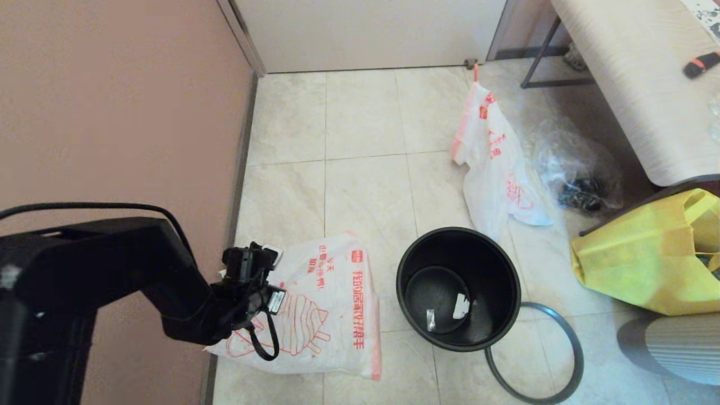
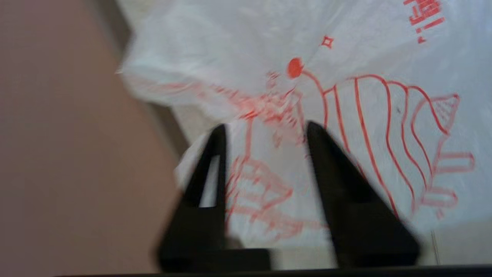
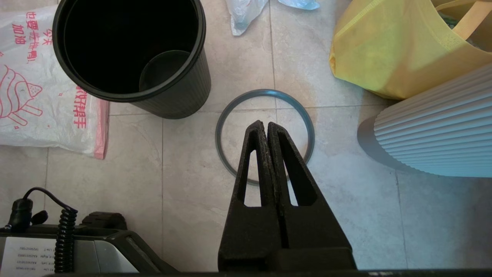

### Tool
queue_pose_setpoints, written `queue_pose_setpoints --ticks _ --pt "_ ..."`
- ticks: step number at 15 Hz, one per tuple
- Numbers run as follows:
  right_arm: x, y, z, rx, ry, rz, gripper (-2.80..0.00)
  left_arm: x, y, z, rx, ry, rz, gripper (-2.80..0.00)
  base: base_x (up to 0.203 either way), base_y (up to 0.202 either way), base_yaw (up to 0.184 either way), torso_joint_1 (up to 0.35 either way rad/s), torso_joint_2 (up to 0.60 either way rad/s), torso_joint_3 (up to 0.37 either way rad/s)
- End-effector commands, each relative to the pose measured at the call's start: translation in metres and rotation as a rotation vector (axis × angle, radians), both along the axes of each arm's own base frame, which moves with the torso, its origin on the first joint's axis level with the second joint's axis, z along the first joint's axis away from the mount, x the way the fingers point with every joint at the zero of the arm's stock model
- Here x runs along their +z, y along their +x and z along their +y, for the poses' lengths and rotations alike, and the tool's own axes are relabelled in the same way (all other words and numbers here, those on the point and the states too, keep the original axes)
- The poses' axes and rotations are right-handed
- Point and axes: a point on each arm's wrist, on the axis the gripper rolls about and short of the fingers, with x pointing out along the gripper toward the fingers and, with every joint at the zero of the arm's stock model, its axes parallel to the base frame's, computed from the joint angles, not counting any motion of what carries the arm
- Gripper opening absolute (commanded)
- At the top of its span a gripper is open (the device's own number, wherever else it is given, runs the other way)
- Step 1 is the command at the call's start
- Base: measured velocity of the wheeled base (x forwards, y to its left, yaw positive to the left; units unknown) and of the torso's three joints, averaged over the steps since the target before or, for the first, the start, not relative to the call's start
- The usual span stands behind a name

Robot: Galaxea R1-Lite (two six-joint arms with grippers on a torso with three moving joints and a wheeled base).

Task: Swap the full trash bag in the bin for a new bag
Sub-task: Pick up a new trash bag

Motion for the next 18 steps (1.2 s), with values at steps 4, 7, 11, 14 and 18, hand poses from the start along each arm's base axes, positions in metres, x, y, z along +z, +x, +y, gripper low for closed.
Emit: queue_pose_setpoints --ticks 4,7,11,14,18 --pt "0.0 0.0 0.0 0.001 -0.001 0.002 -2.8 -0.057 0.031 0.001 -0.012 -0.012 0.065 0.0 0.0 0.0 0.0 0.0 0.0 0.0" --pt "0.0 0.0 0.0 0.001 -0.001 0.002 -2.8 -0.078 0.051 0.008 0.012 -0.016 0.067 0.0 0.0 0.0 0.0 0.0 0.0 0.0" --pt "0.0 0.0 0.0 0.001 -0.001 0.002 -2.8 -0.113 0.069 0.006 0.083 -0.015 0.096 0.0 0.0 0.0 0.0 0.0 0.0 0.0" --pt "0.0 0.0 0.0 0.001 -0.001 0.002 -2.8 -0.13 0.069 -0.007 0.112 -0.032 0.098 0.0 0.0 0.0 0.0 0.0 0.0 0.0" --pt "0.0 0.0 0.0 0.001 -0.001 0.002 -2.8 -0.14 0.073 -0.005 0.122 -0.029 0.12 -2.8 0.0 0.0 0.0 0.0 0.0 0.0"
